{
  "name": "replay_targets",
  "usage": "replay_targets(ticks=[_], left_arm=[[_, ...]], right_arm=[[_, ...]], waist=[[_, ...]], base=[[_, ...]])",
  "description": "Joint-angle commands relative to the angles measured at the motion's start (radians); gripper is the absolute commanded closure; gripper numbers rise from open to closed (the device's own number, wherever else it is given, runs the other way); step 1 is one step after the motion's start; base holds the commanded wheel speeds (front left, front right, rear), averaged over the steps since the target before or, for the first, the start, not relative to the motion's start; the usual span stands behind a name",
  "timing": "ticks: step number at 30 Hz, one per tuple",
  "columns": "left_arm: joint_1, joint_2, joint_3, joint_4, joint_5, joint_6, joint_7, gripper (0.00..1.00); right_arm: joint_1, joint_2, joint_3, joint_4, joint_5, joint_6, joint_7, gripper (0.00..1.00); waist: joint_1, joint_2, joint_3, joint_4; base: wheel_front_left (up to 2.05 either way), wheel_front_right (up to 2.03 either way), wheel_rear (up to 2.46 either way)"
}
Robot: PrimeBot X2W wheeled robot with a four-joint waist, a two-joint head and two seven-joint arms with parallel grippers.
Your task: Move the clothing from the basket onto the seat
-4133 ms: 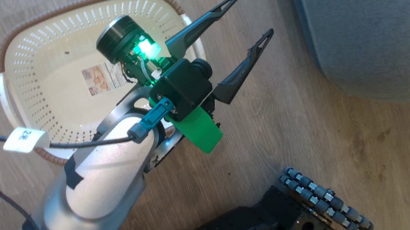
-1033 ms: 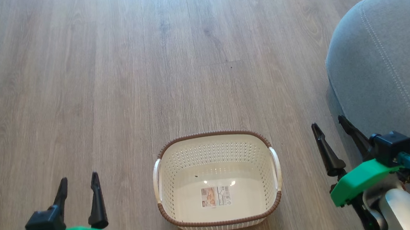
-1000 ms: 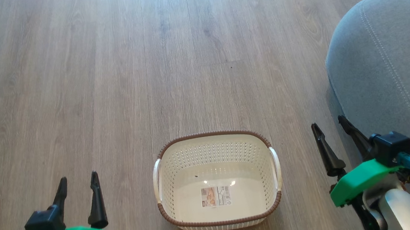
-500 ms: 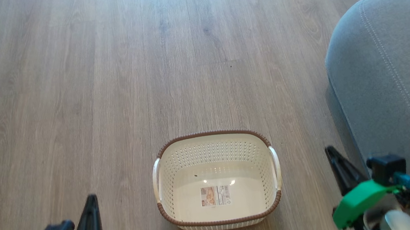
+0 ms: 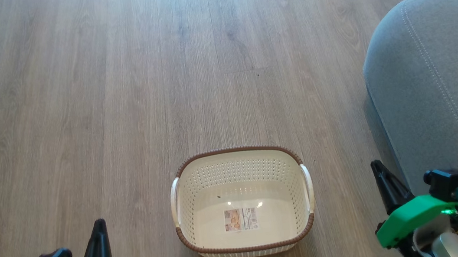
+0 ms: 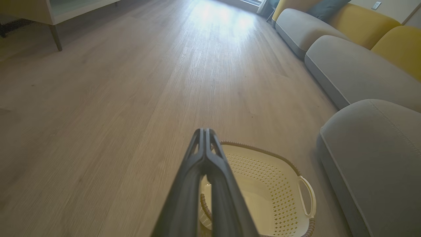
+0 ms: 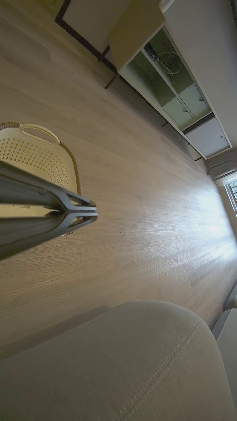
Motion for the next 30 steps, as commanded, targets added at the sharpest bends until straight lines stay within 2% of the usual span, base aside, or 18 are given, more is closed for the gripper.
replay_targets(ticks=[1, 30], left_arm=[[-0.045, 0.005, 0.012, -0.036, -0.021, -0.002, 0.002, 1.0], [-0.073, 0.006, 0.029, -0.042, -0.359, -0.018, 0.087, 1.0]], right_arm=[[-0.039, 0.002, -0.01, -0.038, 0.022, 0.0, 0.005, 1.0], [-0.038, 0.014, -0.063, -0.081, 0.335, 0.0, 0.09, 1.0]], waist=[[0.0, -0.0001, 0.0, 0.0], [0.0, -0.0001, -0.005, 0.0]], base=[[0.0, 0.0, 0.0], [0.0, 0.0, 0.0]])
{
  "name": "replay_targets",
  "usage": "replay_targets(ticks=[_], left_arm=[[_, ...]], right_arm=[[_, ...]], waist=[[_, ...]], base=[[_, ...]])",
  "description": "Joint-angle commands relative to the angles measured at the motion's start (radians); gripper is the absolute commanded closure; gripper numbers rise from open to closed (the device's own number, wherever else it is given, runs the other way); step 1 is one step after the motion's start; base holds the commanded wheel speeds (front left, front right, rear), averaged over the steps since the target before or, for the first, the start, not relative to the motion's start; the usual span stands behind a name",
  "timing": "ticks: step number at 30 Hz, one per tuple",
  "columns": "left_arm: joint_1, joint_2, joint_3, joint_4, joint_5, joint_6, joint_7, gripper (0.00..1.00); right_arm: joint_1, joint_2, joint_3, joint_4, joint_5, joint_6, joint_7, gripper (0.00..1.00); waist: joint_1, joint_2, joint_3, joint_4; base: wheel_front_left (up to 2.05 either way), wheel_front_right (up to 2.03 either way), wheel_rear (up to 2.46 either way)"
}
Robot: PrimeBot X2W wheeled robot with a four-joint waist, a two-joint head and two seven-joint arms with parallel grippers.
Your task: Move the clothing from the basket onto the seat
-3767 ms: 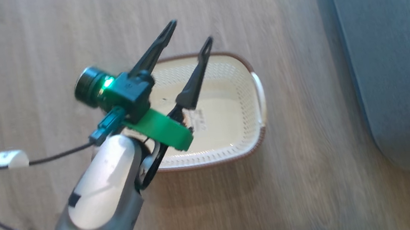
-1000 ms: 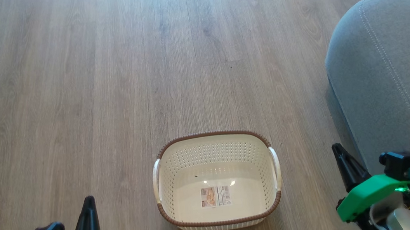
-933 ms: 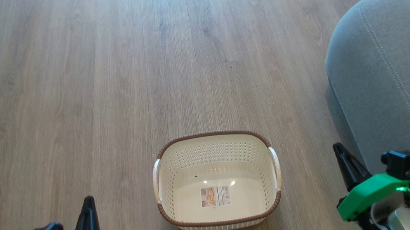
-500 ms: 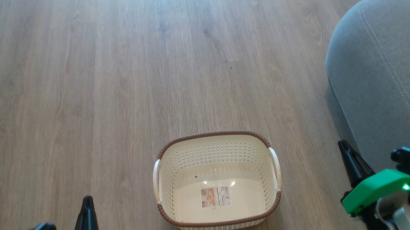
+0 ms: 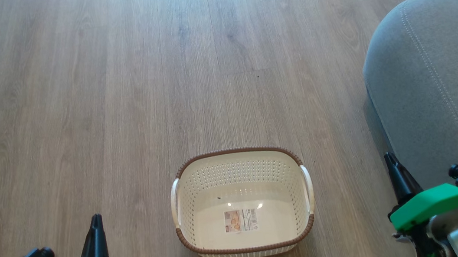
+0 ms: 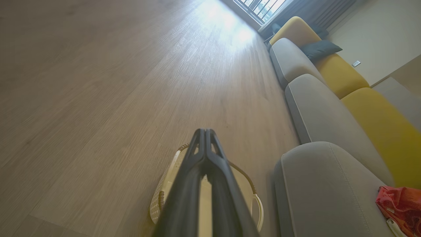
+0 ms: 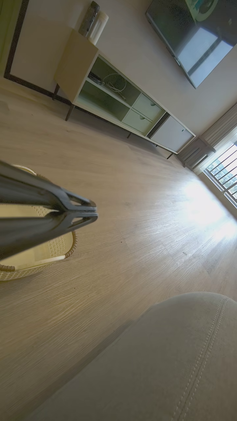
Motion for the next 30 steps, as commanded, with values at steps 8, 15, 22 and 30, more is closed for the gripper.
replay_targets(ticks=[8, 15, 22, 30], left_arm=[[-0.055, 0.007, 0.028, -0.037, -0.113, -0.013, 0.03, 1.0], [-0.062, 0.007, 0.032, -0.038, -0.195, -0.017, 0.05, 1.0], [-0.069, 0.008, 0.036, -0.039, -0.276, -0.021, 0.071, 1.0], [-0.078, 0.008, 0.042, -0.04, -0.37, -0.025, 0.095, 1.0]], right_arm=[[-0.038, 0.005, -0.018, -0.051, 0.107, 0.0, 0.029, 1.0], [-0.038, 0.008, -0.031, -0.062, 0.182, 0.0, 0.049, 1.0], [-0.038, 0.011, -0.044, -0.072, 0.258, 0.0, 0.07, 1.0], [-0.038, 0.014, -0.059, -0.084, 0.345, 0.0, 0.093, 1.0]], waist=[[0.0, 0.0001, -0.001, 0.0], [0.0, 0.0001, -0.003, 0.0], [0.0, 0.0001, -0.004, 0.0], [0.0, 0.0001, -0.005, 0.0]], base=[[0.0, 0.0, 0.0], [0.0, 0.0, 0.0], [0.0, 0.0, 0.0], [0.0, 0.0, 0.0]])
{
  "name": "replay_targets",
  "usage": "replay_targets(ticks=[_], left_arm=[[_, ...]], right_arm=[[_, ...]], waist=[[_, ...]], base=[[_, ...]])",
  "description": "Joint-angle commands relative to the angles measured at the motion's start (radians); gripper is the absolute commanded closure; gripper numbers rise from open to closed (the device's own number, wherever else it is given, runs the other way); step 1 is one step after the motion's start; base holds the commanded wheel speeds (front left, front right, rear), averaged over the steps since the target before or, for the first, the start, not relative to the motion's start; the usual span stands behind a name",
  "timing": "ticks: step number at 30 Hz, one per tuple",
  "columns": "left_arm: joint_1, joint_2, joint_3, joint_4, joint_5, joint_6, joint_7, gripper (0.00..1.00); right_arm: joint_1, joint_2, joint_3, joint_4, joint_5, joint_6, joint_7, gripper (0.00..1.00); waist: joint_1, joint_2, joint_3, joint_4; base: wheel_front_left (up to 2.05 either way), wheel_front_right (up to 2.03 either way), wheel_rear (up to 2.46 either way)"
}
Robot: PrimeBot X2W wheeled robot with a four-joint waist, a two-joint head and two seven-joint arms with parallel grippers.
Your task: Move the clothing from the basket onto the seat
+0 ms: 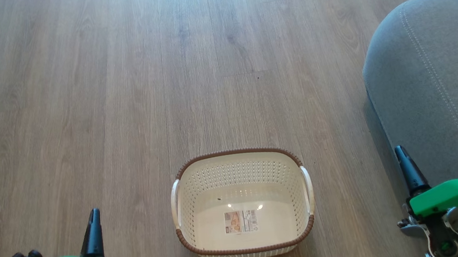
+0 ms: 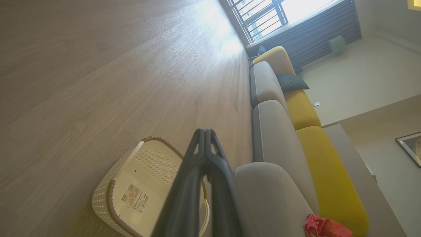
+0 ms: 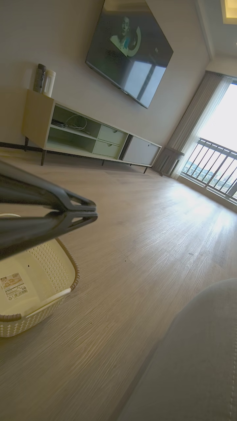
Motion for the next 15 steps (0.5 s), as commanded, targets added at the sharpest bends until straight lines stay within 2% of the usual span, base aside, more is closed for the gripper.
replay_targets(ticks=[1, 15], left_arm=[[-0.059, 0.008, 0.024, -0.036, -0.032, -0.008, 0.01, 1.0], [-0.073, 0.009, 0.033, -0.038, -0.195, -0.017, 0.051, 1.0]], right_arm=[[-0.038, 0.0, 0.003, -0.043, 0.03, 0.0, 0.009, 1.0], [-0.038, 0.006, -0.023, -0.063, 0.182, 0.0, 0.05, 1.0]], waist=[[0.0, 0.0, 0.0, 0.0], [0.0, 0.0, -0.003, 0.0]], base=[[0.0, 0.0, 0.0], [0.0, 0.0, 0.0]])
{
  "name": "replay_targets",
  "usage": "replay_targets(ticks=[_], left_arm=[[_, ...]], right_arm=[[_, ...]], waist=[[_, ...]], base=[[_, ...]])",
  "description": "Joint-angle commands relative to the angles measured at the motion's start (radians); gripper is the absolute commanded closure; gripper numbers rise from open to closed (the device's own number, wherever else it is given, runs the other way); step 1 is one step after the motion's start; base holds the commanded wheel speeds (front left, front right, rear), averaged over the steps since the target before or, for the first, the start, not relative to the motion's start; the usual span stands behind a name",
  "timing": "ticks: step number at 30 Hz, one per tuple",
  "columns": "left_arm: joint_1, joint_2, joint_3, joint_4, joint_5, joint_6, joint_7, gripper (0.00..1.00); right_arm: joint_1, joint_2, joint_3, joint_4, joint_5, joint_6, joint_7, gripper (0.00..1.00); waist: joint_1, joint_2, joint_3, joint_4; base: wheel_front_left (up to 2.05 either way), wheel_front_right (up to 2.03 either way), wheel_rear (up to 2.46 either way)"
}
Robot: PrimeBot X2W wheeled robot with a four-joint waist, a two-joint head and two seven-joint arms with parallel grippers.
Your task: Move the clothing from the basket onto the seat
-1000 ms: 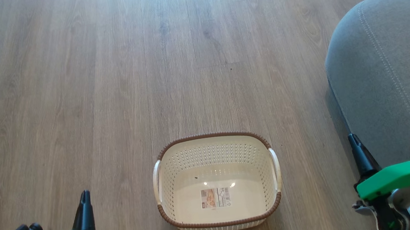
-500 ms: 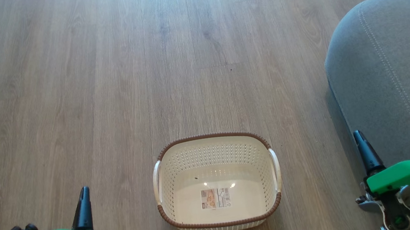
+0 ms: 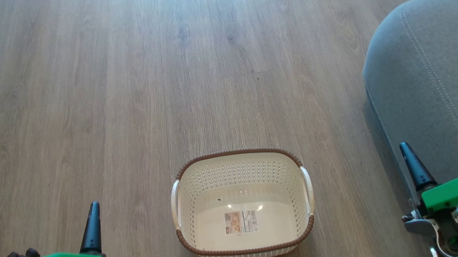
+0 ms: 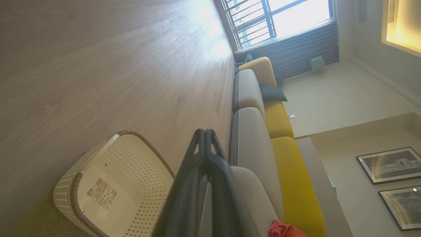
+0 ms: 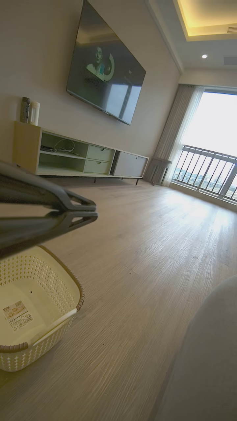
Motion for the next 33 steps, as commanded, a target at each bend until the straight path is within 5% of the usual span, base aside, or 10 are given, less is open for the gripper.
replay_targets(ticks=[1, 33], left_arm=[[-0.055, 0.009, 0.029, -0.034, -0.032, -0.009, 0.009, 1.0], [-0.087, 0.011, 0.048, -0.039, -0.394, -0.027, 0.101, 1.0]], right_arm=[[-0.038, 0.002, 0.006, -0.043, 0.031, 0.0, 0.01, 1.0], [-0.038, 0.014, -0.051, -0.089, 0.367, 0.0, 0.101, 1.0]], waist=[[0.0, 0.0, 0.0, 0.0], [0.0, 0.0, -0.005, 0.0]], base=[[0.0, 0.0, 0.0], [0.0, 0.0, 0.0]])
